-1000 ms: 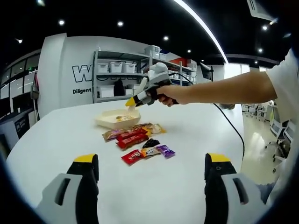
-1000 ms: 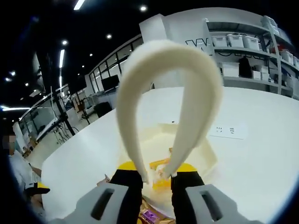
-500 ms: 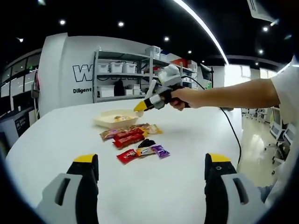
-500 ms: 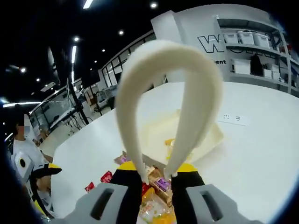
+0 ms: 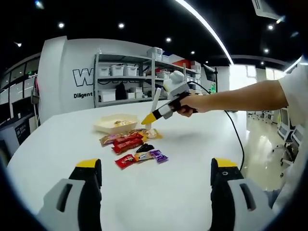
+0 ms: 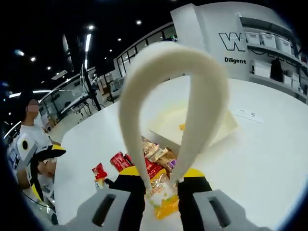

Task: Place the target food into the container with the food tongs after gripping and lifting it, then release it inside without dropping or visibly crushing the food.

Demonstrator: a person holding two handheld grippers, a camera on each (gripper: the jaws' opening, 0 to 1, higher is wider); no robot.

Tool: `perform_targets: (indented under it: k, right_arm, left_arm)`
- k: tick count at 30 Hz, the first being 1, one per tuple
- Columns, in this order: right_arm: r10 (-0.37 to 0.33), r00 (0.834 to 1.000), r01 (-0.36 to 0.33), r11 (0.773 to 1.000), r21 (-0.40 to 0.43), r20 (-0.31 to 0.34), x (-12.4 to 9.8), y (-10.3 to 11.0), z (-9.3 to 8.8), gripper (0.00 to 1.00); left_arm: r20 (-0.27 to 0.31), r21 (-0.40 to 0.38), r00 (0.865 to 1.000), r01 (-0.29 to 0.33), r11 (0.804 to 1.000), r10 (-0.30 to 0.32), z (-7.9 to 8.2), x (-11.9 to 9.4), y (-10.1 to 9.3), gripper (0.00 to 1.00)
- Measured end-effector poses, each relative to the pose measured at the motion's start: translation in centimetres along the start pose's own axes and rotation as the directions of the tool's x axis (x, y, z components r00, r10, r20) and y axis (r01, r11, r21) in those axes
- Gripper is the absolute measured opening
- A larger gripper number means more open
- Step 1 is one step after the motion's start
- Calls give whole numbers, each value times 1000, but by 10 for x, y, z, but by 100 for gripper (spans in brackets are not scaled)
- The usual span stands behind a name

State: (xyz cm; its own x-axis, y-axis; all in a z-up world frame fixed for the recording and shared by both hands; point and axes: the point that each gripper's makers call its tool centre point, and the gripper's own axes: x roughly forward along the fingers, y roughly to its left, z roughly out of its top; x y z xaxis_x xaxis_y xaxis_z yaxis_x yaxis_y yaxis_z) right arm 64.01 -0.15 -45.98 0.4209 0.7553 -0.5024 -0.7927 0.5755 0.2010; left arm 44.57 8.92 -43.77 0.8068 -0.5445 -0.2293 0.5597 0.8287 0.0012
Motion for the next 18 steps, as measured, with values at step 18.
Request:
perform_targets:
  k: [18]
  right_arm:
    - [5, 994, -31, 970, -241, -111, 5, 5, -21, 22]
  left_arm:
    - [30, -6, 1000, 4, 1000, -4, 10, 0, -6, 92]
